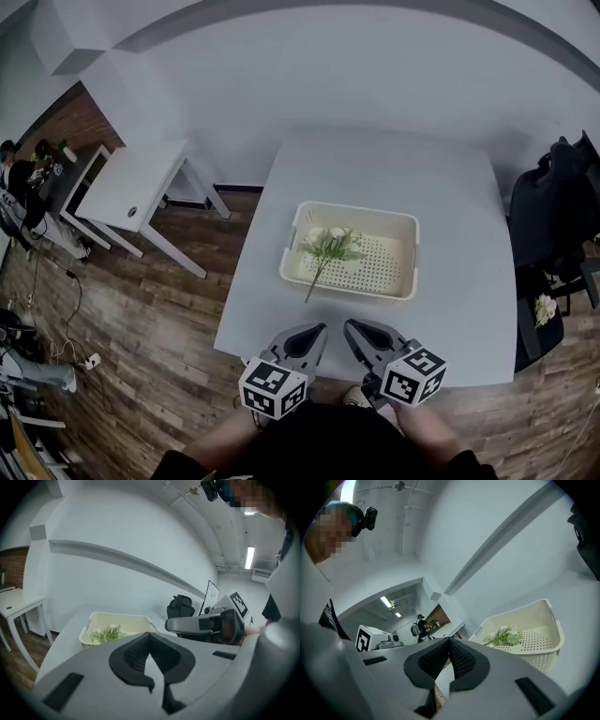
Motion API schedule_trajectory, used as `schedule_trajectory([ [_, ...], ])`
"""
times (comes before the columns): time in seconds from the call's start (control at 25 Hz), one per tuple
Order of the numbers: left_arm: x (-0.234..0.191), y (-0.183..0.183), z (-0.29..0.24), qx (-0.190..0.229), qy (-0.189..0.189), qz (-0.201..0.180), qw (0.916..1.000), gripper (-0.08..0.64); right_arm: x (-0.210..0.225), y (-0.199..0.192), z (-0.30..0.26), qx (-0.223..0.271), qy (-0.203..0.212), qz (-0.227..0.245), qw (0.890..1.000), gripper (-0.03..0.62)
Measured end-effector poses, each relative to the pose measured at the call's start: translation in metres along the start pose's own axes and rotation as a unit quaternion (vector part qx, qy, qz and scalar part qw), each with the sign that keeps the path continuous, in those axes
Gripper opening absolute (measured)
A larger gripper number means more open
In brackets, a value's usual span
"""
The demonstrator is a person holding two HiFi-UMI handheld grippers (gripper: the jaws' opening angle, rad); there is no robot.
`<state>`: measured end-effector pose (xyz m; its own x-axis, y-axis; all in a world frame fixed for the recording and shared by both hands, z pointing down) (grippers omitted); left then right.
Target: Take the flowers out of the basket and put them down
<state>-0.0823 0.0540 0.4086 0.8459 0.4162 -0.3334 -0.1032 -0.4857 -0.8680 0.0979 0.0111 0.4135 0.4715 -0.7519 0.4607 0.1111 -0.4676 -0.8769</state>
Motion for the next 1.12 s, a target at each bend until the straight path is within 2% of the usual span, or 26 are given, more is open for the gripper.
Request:
schedule_trajectory([
  [0.48,-0.076,0.022,-0.004,-0.008,-0.064,0.004,0.9979,0.006,-0.017,0.006,-0.066,-0.003,-0.074,0.017,0.997,0.021],
  [1.12,-0.141,0.040,-0.013,-0.031,-0.155,-0.012,0.9873,0.006,-0.021,0.016,-0.120,-0.024,-0.185,0.030,0.982,0.023],
])
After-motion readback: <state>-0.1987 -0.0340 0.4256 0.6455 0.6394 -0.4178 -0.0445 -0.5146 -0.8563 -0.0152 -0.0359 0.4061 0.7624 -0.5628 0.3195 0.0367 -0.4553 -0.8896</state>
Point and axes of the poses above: the fingertips, and each gripper's own axes: z backward along the fingers, x to its right, y out of its top, the point moved 10 cm from there along z, backward along the fingers, and after that the axes turned 6 degrees about z, right-handed, at the moved point
